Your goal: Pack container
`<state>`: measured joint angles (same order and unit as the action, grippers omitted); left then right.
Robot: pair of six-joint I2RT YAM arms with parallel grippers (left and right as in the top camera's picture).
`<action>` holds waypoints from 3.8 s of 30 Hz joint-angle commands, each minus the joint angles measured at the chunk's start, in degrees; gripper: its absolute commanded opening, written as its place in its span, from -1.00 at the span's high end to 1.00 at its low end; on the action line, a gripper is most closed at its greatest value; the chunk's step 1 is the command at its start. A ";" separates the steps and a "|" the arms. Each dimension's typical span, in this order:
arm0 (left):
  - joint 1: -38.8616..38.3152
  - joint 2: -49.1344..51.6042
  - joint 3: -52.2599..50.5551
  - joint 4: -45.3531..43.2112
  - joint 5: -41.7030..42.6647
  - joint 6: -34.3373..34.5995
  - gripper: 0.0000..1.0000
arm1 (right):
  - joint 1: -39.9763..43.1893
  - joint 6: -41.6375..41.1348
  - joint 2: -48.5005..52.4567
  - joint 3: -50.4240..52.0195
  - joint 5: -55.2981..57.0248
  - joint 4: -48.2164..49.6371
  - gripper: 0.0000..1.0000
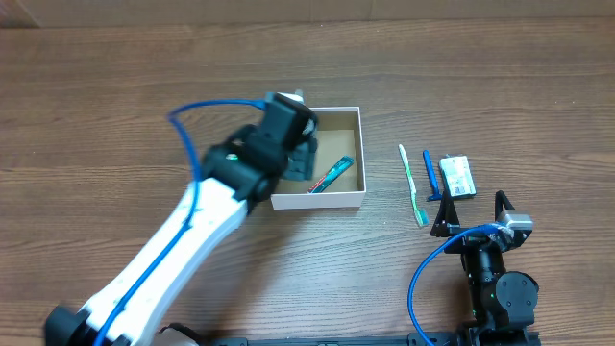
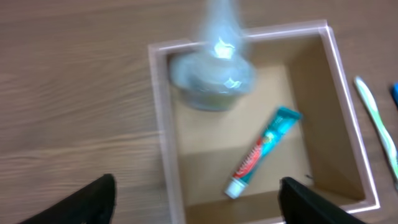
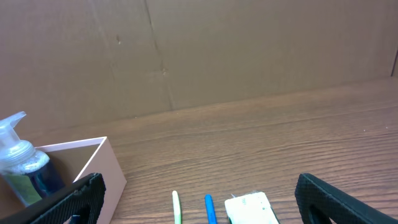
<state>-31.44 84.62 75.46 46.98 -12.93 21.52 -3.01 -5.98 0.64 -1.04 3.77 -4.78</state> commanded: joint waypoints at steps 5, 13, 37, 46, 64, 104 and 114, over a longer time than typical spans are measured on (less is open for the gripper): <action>20.46 -6.95 4.59 17.22 -8.61 5.75 -1.00 | 0.13 0.04 -0.39 0.59 -0.02 0.35 -1.00; 32.50 -6.71 4.52 19.41 -8.44 5.75 -1.00 | 0.13 0.04 -0.39 0.59 -0.02 0.33 -1.00; 32.52 -6.69 4.52 19.39 -8.44 5.73 -1.00 | 0.13 -14.86 -0.39 0.55 -22.58 4.20 -1.00; 32.52 -6.69 4.52 19.39 -8.44 5.73 -1.00 | 0.13 -19.82 0.33 -6.49 -26.10 5.55 -1.00; 32.52 -6.69 4.52 19.41 -8.44 5.73 -1.00 | 0.13 0.26 57.35 -64.50 6.12 -50.86 -1.00; 32.52 -6.69 4.52 19.39 -8.44 5.73 -1.00 | 6.40 5.01 101.53 -59.36 -0.48 -36.35 -0.89; 32.52 -6.69 4.52 19.39 -8.44 5.73 -1.00 | 6.40 4.92 101.55 -56.35 -0.48 -35.74 -0.41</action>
<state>0.86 77.93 79.33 66.43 -20.43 26.68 3.33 -1.39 101.36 -59.55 2.70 -39.51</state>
